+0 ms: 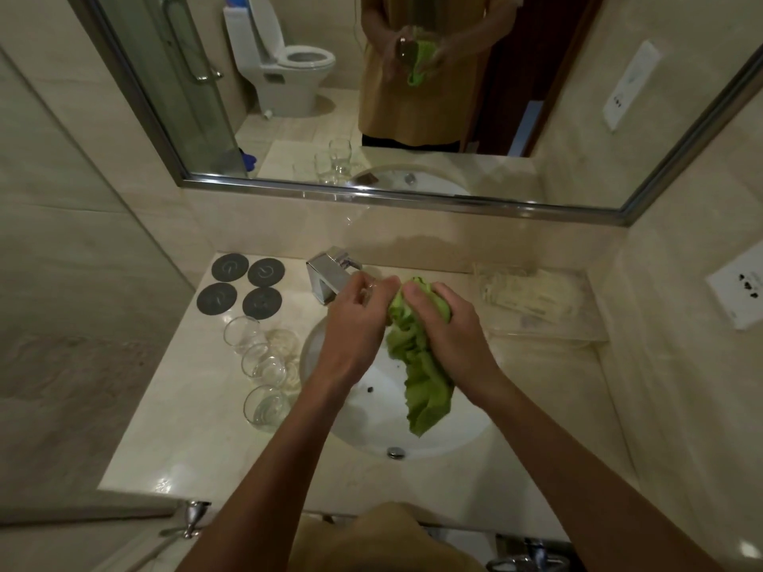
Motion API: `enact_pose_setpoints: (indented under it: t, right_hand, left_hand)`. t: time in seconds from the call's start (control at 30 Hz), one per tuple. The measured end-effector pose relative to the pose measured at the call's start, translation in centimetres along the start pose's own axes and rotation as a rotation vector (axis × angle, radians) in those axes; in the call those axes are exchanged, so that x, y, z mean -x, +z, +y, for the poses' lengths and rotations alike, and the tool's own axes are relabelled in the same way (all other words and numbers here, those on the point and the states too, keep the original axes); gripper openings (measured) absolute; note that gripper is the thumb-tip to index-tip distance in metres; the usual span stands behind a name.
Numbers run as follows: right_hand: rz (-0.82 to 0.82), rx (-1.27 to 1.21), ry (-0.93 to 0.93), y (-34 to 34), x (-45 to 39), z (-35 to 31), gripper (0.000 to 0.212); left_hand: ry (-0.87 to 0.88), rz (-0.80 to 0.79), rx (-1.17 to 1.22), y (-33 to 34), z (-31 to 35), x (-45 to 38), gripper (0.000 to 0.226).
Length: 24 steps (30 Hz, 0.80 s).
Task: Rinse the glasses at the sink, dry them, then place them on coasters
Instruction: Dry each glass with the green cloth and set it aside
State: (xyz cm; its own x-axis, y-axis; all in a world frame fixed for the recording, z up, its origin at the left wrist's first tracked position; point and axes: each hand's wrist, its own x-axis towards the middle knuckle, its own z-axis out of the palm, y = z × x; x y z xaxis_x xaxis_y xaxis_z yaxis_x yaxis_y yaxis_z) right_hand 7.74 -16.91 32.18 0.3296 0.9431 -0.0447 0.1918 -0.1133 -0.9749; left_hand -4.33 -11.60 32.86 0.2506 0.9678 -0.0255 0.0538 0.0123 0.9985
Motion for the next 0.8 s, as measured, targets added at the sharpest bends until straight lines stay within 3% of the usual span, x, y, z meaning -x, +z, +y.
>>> enact_pose_setpoints:
  t: [0.1,0.17,0.23,0.27,0.33,0.4,0.53,0.67,0.8]
  right_hand:
    - [-0.227,-0.311,0.317,-1.1,-0.3,-0.5,0.051]
    - [-0.216,-0.404,0.332,-1.5,-0.2,-0.4,0.056]
    - [-0.184,-0.543,0.326,-1.8,-0.1,0.3,0.054]
    - [-0.193,-0.627,0.325,-1.9,0.1,0.5,0.053]
    - [-0.206,-0.713,0.297,-2.1,0.3,1.2,0.057]
    - [-0.186,-0.693,0.243,-2.0,0.5,1.3,0.059]
    - [-0.009,-0.476,0.158,-1.1,0.9,1.1,0.074]
    - [0.098,-0.291,-0.074,-1.0,1.8,1.3,0.051]
    - [0.145,-0.234,-0.177,-0.9,2.0,0.9,0.071]
  left_hand:
    - [0.089,-0.136,-0.149,-0.2,0.3,-0.3,0.042]
    - [0.029,-0.297,-0.187,-1.0,0.6,-0.9,0.046]
    - [-0.026,-0.403,-0.108,-2.2,-0.1,-1.7,0.074]
    - [-0.041,-0.419,-0.07,-2.7,-0.7,-1.9,0.084]
    - [-0.014,-0.4,-0.015,-3.2,-1.6,-2.0,0.079]
    - [0.028,-0.352,-0.012,-2.9,-2.1,-1.8,0.067]
    - [0.052,-0.308,0.094,-1.8,-2.4,-0.5,0.074]
    - [-0.038,-0.332,0.076,-0.6,-2.1,0.4,0.042]
    - [-0.141,-0.331,0.218,-0.1,-1.4,0.8,0.039]
